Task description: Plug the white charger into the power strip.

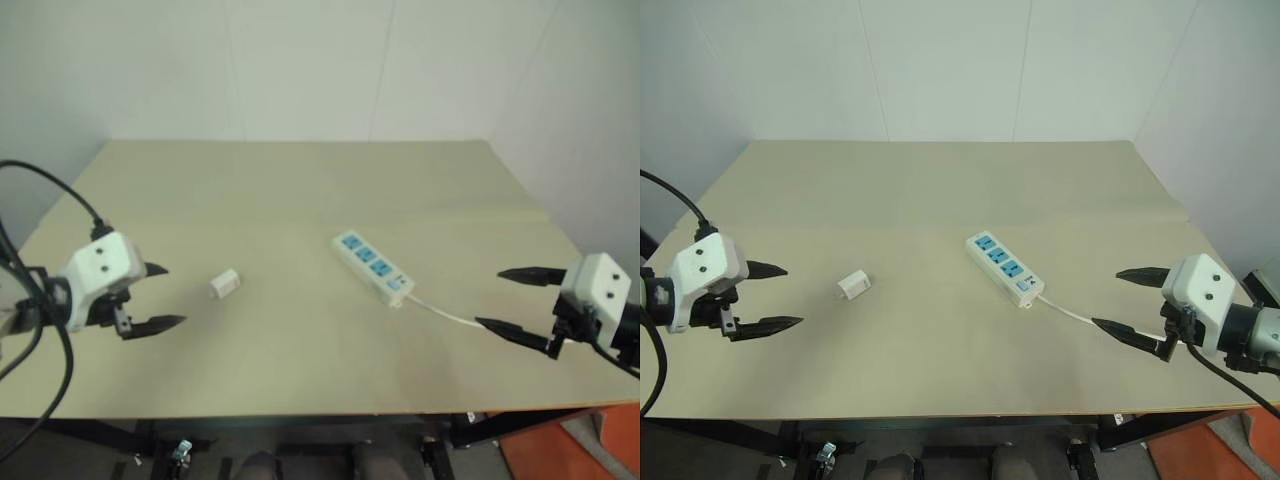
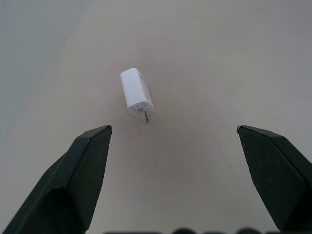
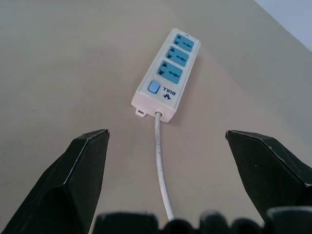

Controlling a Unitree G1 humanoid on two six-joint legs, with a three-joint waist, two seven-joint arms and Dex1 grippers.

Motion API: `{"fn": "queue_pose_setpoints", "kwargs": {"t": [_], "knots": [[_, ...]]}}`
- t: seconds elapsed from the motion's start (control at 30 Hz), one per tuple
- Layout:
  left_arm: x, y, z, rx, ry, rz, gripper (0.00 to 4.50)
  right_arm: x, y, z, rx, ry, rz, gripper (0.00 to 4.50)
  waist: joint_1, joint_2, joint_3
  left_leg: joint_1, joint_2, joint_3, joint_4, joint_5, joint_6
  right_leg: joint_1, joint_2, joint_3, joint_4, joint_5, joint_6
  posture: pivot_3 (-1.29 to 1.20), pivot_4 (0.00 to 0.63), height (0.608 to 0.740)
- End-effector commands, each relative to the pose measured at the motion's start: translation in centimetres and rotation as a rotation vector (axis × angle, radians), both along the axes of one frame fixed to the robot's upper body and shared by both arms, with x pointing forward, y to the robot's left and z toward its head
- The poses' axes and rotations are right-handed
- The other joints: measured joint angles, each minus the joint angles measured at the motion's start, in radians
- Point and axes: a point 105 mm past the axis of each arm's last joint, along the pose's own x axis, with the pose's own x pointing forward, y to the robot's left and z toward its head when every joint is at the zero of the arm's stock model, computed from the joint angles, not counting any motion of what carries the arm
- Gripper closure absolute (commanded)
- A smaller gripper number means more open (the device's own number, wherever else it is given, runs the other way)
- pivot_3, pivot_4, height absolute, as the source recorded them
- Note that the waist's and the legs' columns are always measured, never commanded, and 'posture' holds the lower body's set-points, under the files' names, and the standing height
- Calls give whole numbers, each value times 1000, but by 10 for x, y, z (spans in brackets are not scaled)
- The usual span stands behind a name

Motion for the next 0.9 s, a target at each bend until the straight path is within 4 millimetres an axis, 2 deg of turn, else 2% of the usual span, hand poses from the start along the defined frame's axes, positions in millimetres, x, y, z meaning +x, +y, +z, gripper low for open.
{"fn": "queue_pose_setpoints", "kwargs": {"t": [0.03, 0.37, 0.5, 0.63, 0.9], "knots": [[2, -1, 6, 17, -27, -11, 13, -2, 9, 8, 13, -44, 40, 0, 0, 0, 0, 0, 0, 0, 0, 0, 0, 0, 0, 0, 0, 0, 0, 0, 150, 740], [6, -1, 6, 26, -26, -25, 13, 0, 11, 5, 23, -53, 24, 0, 0, 0, 0, 0, 0, 0, 0, 0, 0, 0, 0, 0, 0, 0, 0, 0, 150, 740], [10, -7, 5, 7, -36, -49, 13, 11, 17, 6, 244, -70, -26, 0, -2, 0, 0, 0, 0, 0, 0, 0, 0, 0, 0, 0, 0, 0, 0, 0, 150, 740], [13, -13, 5, -11, -44, -84, 13, 29, 24, -6, 403, -55, -134, 0, -2, 0, 0, 0, 0, 0, 0, 0, 0, 0, 0, 0, 0, 0, 0, 0, 150, 740], [21, -32, 12, -84, -69, -180, 13, 54, 47, -23, 570, -11, -180, 0, -2, 0, 0, 0, 0, 0, -1, 0, 0, -1, 0, 0, 0, 3, -4, 0, 150, 740]]}}
